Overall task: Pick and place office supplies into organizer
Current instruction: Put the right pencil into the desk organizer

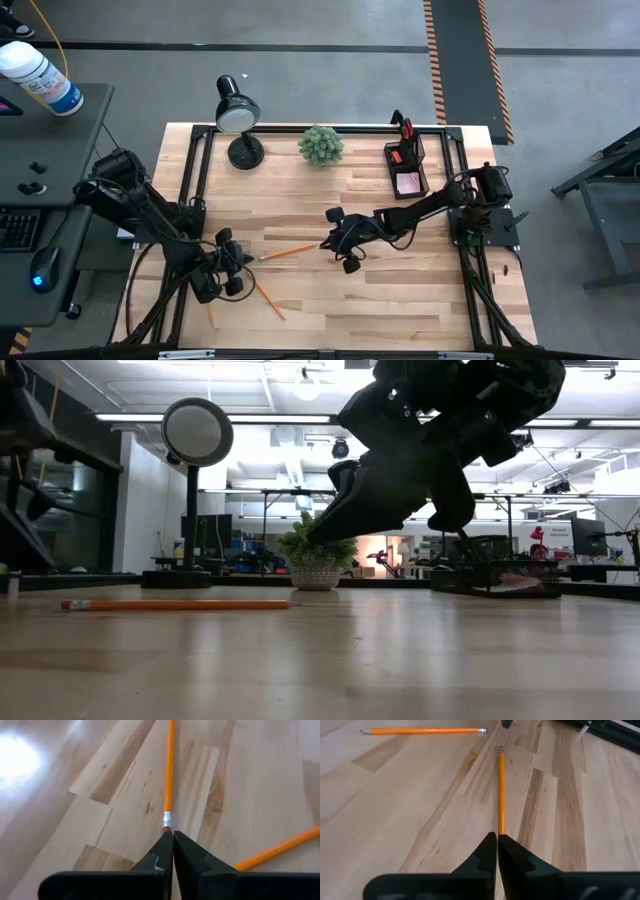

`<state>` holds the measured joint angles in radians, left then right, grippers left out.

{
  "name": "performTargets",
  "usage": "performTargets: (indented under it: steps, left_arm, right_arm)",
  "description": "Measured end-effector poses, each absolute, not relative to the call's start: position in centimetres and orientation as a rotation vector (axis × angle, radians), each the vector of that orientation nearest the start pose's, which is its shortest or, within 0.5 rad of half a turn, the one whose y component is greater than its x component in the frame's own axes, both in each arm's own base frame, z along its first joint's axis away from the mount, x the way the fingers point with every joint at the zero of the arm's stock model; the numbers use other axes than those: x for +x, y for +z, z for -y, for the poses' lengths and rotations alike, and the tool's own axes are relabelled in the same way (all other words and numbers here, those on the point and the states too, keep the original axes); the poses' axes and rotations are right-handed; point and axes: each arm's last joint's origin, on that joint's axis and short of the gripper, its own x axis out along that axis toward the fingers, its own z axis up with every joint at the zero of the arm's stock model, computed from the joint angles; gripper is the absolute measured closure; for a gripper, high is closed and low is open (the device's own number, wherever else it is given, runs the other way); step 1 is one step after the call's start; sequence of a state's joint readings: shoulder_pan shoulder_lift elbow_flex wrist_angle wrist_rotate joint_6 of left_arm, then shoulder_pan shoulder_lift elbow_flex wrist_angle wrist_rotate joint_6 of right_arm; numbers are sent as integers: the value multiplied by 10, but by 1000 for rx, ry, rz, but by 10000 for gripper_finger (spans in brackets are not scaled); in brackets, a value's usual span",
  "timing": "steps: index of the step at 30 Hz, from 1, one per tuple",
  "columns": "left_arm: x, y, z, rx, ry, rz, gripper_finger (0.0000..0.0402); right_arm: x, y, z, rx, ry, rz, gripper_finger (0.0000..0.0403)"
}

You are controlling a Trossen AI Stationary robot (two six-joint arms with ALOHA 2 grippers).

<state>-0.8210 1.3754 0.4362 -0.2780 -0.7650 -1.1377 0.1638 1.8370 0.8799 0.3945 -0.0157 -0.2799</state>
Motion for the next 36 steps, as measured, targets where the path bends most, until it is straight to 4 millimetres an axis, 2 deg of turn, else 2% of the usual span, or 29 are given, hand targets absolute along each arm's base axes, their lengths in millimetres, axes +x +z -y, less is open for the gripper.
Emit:
performTargets:
  steps: [6, 15, 28, 32, 36]
  left_arm:
    - [141, 106, 122, -247, 385, -699, 398]
    - [141, 105, 121, -237, 377, -708, 391]
    - [140, 104, 120, -228, 403, -696, 232]
    - [140, 104, 120, -232, 402, -691, 212]
    - [141, 105, 120, -233, 409, -670, 218]
  right_arm:
    - [356, 141, -60, -299, 272, -533, 393]
    - [356, 141, -60, -274, 265, -536, 393]
    - [356, 141, -60, -265, 263, -537, 392]
    - [356, 141, -63, -267, 270, -536, 392]
    - [355, 141, -67, -270, 281, -535, 392]
